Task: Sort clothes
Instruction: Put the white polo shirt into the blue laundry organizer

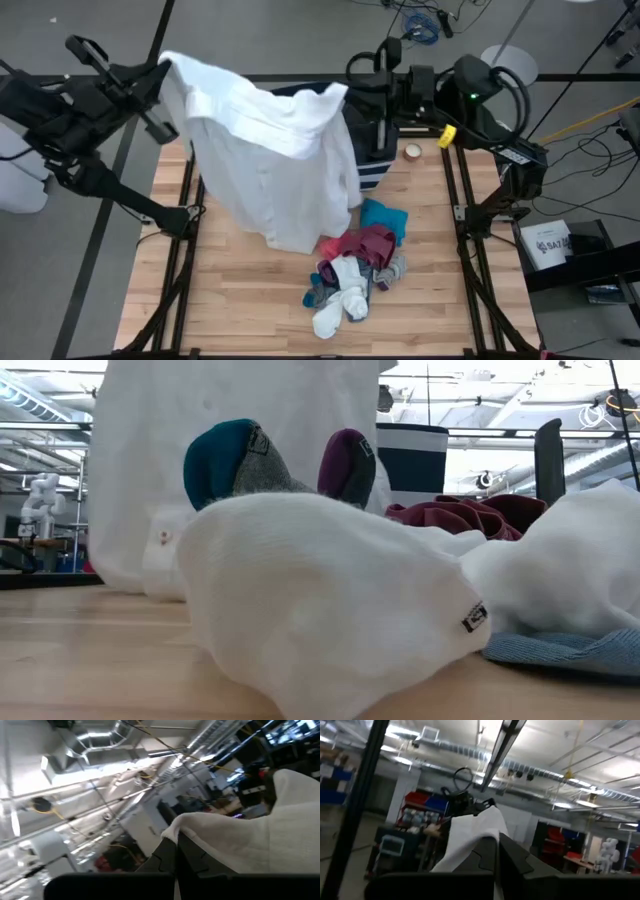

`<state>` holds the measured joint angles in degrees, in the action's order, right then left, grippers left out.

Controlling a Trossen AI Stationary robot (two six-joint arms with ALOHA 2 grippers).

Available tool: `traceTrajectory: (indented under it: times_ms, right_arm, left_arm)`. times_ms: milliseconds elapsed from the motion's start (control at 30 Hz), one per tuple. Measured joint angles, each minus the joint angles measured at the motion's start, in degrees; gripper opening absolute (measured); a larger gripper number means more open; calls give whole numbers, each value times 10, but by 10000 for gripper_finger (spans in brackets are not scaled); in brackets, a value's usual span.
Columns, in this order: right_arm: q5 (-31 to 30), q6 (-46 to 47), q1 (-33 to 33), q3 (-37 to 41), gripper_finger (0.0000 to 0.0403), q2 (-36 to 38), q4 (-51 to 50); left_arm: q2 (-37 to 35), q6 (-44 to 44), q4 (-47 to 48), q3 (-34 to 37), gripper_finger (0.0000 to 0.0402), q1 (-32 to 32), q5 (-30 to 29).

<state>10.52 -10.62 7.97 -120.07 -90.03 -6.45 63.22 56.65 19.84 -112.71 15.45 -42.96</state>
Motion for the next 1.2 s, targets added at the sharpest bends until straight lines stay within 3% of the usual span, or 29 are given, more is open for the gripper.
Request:
traceTrajectory:
  times_ms: [267, 533, 667, 767, 967, 1100, 1200]
  right_arm:
    - [0, 8, -55, -23, 0, 25, -106]
    - [-1, 27, -178, -23, 0, 34, -227]
    - [-64, 29, -263, -23, 0, 35, -286]
    - [-141, 26, -333, -23, 0, 31, -310]
    - [-272, -36, -459, -23, 0, 18, -320]
    - [-343, -63, -464, -23, 0, 16, -363]
    - [-331, -24, -416, -22, 0, 16, -406]
  left_arm:
    - [-1, -123, 98, 0, 0, 62, 45]
    - [34, -210, 214, 0, 0, 162, 57]
    - [70, -262, 267, 0, 0, 229, 41]
    - [109, -290, 295, 0, 0, 291, -12]
    - [185, -289, 303, 1, 0, 418, -204]
    - [201, -302, 304, 1, 0, 440, -264]
    - [198, -365, 338, 1, 0, 433, -268]
